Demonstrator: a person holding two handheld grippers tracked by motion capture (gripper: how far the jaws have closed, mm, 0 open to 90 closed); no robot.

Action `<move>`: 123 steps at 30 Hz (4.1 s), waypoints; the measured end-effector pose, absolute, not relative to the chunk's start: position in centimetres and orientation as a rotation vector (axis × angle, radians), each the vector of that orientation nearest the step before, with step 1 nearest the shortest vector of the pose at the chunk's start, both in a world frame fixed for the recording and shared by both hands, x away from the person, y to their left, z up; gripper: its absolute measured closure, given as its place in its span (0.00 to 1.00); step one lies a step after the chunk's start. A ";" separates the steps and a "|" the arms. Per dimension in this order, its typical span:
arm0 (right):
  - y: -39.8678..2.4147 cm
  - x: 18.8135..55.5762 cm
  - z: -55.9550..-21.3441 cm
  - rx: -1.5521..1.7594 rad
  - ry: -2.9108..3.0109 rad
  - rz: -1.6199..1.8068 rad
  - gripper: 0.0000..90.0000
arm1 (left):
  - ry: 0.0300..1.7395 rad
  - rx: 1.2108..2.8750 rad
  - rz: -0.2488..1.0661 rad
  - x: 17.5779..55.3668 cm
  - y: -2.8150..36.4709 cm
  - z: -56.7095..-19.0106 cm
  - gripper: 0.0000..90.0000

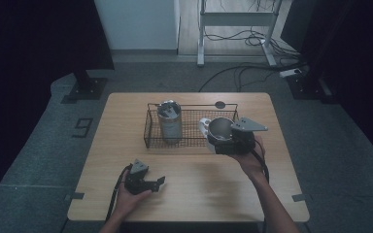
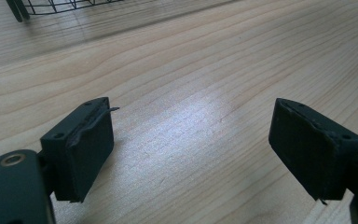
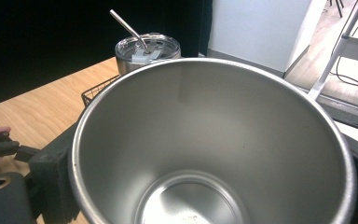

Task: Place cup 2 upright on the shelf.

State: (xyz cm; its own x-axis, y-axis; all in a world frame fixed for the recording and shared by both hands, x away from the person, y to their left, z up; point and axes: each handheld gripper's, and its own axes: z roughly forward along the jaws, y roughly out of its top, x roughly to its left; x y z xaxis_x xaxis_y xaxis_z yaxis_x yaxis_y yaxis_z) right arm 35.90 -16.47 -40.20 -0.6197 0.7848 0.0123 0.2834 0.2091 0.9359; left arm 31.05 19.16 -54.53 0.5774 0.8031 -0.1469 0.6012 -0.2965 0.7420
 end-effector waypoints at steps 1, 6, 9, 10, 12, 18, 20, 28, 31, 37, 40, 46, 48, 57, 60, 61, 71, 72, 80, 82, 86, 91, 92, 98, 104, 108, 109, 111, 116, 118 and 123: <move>-16.5 36.1 -40.1 0.989 2.015 1.404 0.07 | 1.120 2.014 0.326 31.0 19.2 -54.5 0.16; -16.4 36.6 -40.0 0.996 2.012 1.399 0.07 | 1.120 2.014 0.329 31.0 19.1 -54.5 0.16; -16.4 37.1 -39.8 0.999 2.014 1.390 0.07 | 1.122 2.013 0.325 31.0 19.2 -54.5 0.16; -16.3 37.2 -39.8 1.001 2.015 1.390 0.07 | 1.122 2.014 0.322 31.0 19.2 -54.5 0.16; -16.3 37.4 -39.8 1.002 2.017 1.390 0.07 | 1.121 2.014 0.321 31.0 19.2 -54.5 0.16; -16.0 38.1 -39.7 0.993 2.024 1.381 0.07 | 1.118 2.019 0.324 31.0 19.2 -54.5 0.16; -16.0 38.2 -39.6 0.992 2.028 1.379 0.07 | 1.119 2.019 0.323 31.0 19.2 -54.5 0.16; -15.7 39.2 -39.4 0.991 2.035 1.369 0.07 | 1.117 2.021 0.322 31.0 19.2 -54.5 0.16; -15.6 39.5 -39.4 0.996 2.037 1.364 0.07 | 1.117 2.022 0.322 31.0 19.2 -54.5 0.16; -15.7 40.2 -39.6 1.008 2.039 1.359 0.07 | 1.115 2.022 0.323 30.9 19.2 -54.5 0.16; -15.7 40.6 -39.6 1.013 2.043 1.341 0.07 | 1.116 2.021 0.322 31.0 19.2 -54.5 0.16; -15.7 41.2 -39.3 1.016 2.047 1.333 0.07 | 1.114 2.022 0.323 30.9 19.2 -54.5 0.16; -15.7 41.5 -39.3 1.020 2.045 1.326 0.07 | 1.114 2.024 0.320 30.9 19.2 -54.5 0.16; -16.0 43.0 -39.4 1.057 2.039 1.303 0.07 | 1.115 2.021 0.318 31.0 19.2 -54.6 0.16; -16.1 43.5 -39.5 1.066 2.039 1.301 0.07 | 1.115 2.020 0.318 31.0 19.2 -54.6 0.16; -16.1 43.8 -39.6 1.072 2.038 1.303 0.07 | 1.114 2.021 0.318 31.0 19.2 -54.5 0.16; -16.4 45.1 -40.5 1.101 2.037 1.289 0.07 | 1.117 2.018 0.315 31.0 19.2 -54.6 0.16; -16.4 45.1 -40.5 1.101 2.037 1.289 0.07 | 1.117 2.018 0.315 31.0 19.2 -54.6 0.16; -16.9 46.3 -41.7 1.140 2.029 1.282 0.07 | 1.117 2.020 0.313 31.0 19.2 -54.6 0.16; -17.0 46.6 -42.0 1.151 2.028 1.281 0.07 | 1.117 2.020 0.312 31.0 19.2 -54.6 0.16; -17.1 47.0 -42.5 1.167 2.027 1.276 0.07 | 1.116 2.021 0.312 31.0 19.2 -54.6 0.16; -17.4 47.3 -43.2 1.181 2.026 1.267 0.07 | 1.117 2.023 0.307 31.0 19.2 -54.6 0.16; -17.4 47.3 -43.2 1.181 2.026 1.267 0.07 | 1.117 2.023 0.307 31.0 19.2 -54.6 0.16; -17.5 47.7 -44.2 1.203 2.042 1.239 0.07 | 1.116 2.023 0.308 31.0 19.2 -54.6 0.16; -17.4 48.0 -45.0 1.214 2.054 1.224 0.07 | 1.118 2.023 0.305 31.0 19.2 -54.6 0.16; -17.2 48.1 -45.1 1.206 2.059 1.226 0.07 | 1.119 2.023 0.303 31.0 19.2 -54.6 0.16; -17.2 48.1 -45.2 1.208 2.060 1.226 0.07 | 1.118 2.022 0.304 31.0 19.2 -54.6 0.16; -17.0 48.1 -45.4 1.206 2.063 1.218 0.07 | 1.117 2.023 0.306 31.0 19.2 -54.6 0.16; -16.8 48.2 -45.9 1.219 2.077 1.204 0.07 | 1.119 2.023 0.306 31.0 19.2 -54.6 0.16; -16.8 48.3 -46.2 1.221 2.081 1.184 0.07 | 1.119 2.023 0.305 31.0 19.2 -54.6 0.16; -16.6 48.4 -46.8 1.230 2.095 1.163 0.07 | 1.122 2.021 0.300 31.0 19.3 -54.6 0.16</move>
